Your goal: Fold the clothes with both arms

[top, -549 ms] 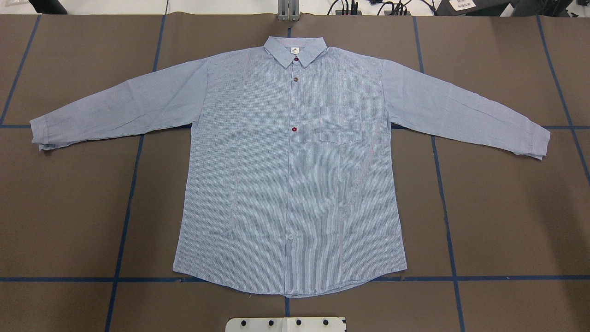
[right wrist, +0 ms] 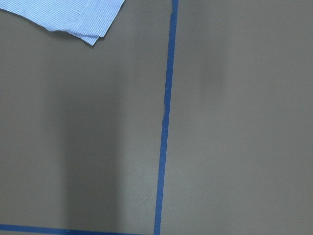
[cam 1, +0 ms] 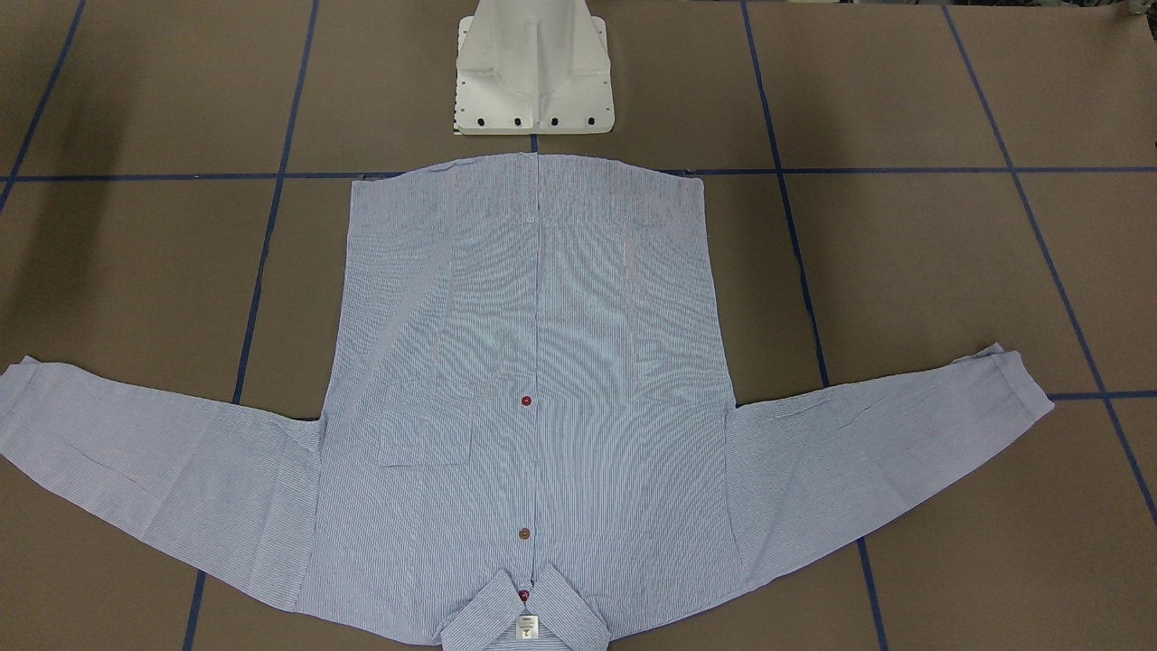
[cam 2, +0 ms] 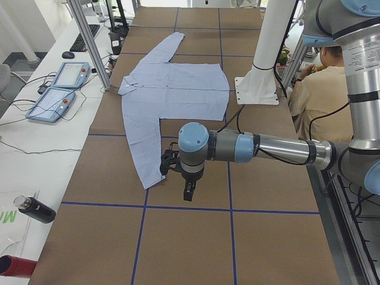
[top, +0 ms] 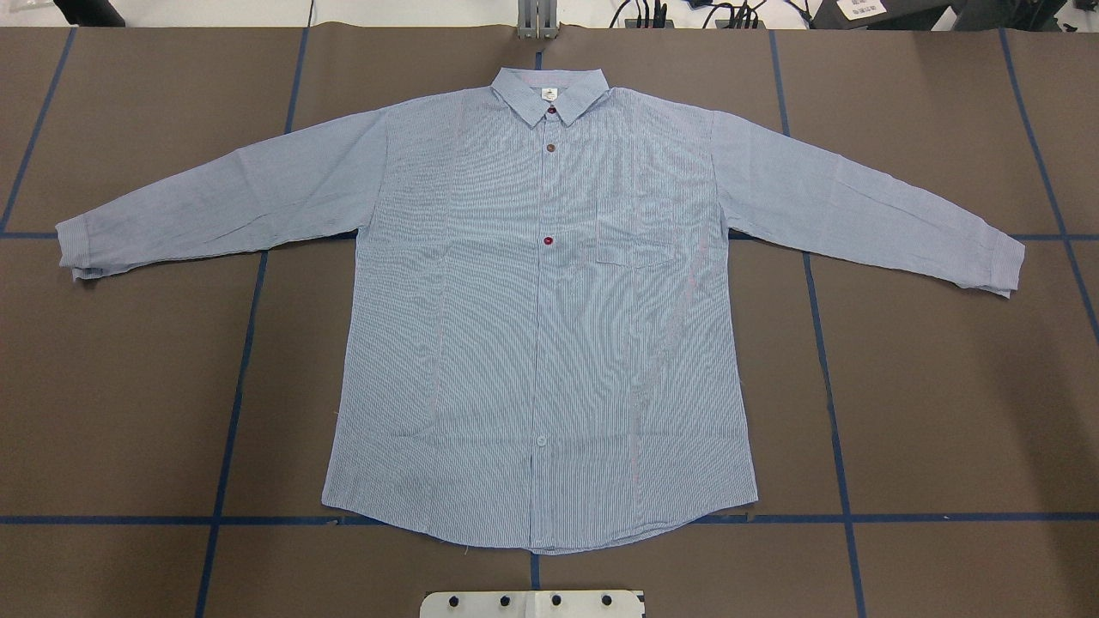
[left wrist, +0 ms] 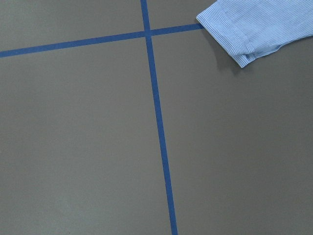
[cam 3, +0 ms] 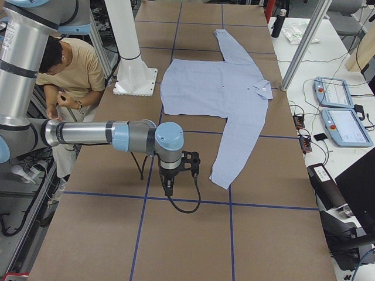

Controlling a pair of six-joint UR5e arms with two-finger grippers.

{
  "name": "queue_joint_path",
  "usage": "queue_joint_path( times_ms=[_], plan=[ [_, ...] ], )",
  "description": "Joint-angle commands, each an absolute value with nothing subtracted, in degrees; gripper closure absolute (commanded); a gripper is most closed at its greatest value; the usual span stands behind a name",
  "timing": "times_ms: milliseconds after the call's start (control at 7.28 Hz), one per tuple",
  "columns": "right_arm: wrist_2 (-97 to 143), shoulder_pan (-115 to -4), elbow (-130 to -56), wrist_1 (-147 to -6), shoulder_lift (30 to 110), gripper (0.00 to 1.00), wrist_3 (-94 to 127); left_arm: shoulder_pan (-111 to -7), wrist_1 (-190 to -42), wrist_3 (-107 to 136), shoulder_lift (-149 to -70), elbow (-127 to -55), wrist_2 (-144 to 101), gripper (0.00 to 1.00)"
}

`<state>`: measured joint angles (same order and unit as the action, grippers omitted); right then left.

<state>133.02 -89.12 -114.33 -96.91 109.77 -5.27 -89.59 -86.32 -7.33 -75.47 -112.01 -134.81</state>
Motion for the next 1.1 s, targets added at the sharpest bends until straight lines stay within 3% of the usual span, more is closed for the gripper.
queue_joint_path(
  times_ms=[0,549,687,961],
  plan=[
    [133.1,-89.1,-114.6,-96.9,105.1,0.00,-5.2,-89.6,-89.5,-7.0,-75.9,-114.0,-134.9,0.00],
    [134.2,-93.0,-117.2,-96.6,95.3,0.00,-3.7,-95.1,-105.5,-6.7,-80.7,-114.6,-134.6,0.00],
    [133.9,-93.0,-116.5,-95.0,96.3,0.00,-2.8,-95.1,-111.8,-6.7,-82.4,-111.4,-134.8,0.00],
    [135.0,-92.7,-106.8,-75.9,97.1,0.00,0.2,-95.1,-118.3,-6.7,-83.1,-106.9,-135.2,0.00]
  ],
)
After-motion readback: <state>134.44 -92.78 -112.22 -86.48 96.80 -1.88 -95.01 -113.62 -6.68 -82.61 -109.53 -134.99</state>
